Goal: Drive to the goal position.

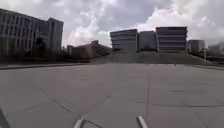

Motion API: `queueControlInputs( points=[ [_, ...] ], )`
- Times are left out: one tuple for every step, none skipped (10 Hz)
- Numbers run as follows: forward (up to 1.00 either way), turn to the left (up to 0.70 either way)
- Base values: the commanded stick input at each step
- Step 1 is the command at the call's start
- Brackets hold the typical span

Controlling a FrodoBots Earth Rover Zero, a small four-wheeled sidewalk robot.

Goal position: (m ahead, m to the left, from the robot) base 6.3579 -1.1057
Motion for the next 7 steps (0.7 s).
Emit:
queueControlInputs(
  points=[
    [0.70,0.00],
    [0.70,0.00],
    [0.70,0.00],
    [0.70,0.00],
    [0.70,0.00],
    [0.70,0.00],
    [0.70,0.00]
  ],
)
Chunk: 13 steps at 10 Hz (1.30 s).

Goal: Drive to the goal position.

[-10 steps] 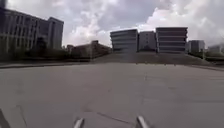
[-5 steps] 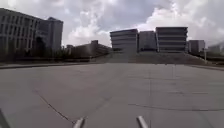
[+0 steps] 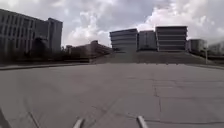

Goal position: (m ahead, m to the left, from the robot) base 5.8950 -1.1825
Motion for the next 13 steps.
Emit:
queueControlInputs(
  points=[
    [0.70,0.00],
    [0.70,0.00],
    [0.70,0.00],
    [0.70,0.00],
    [0.70,0.00],
    [0.70,0.00],
    [0.70,0.00],
    [0.70,0.00],
    [0.70,0.00],
    [0.70,0.00],
    [0.70,0.00],
    [0.70,0.02],
    [0.70,0.03]
  ],
)
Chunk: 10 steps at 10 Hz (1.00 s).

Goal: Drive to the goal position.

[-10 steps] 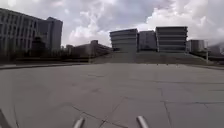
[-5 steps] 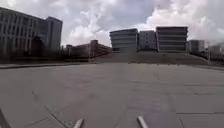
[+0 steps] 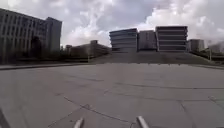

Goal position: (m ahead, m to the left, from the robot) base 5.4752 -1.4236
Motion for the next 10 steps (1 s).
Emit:
queueControlInputs(
  points=[
    [0.70,0.03],
    [0.70,0.03],
    [0.70,0.03],
    [0.70,0.03],
    [0.69,0.03],
    [0.69,0.03],
    [0.69,0.03],
    [0.70,0.01],
    [0.70,0.02],
    [0.70,0.01]
  ],
)
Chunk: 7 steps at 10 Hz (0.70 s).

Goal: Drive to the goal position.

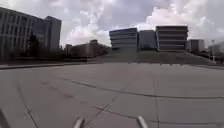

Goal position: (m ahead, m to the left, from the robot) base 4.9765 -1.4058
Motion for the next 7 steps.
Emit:
queueControlInputs(
  points=[
    [0.70,0.01],
    [0.70,0.00],
    [0.69,0.01],
    [0.70,0.02],
    [0.70,0.02],
    [0.70,0.02],
    [0.70,0.00]
  ],
)
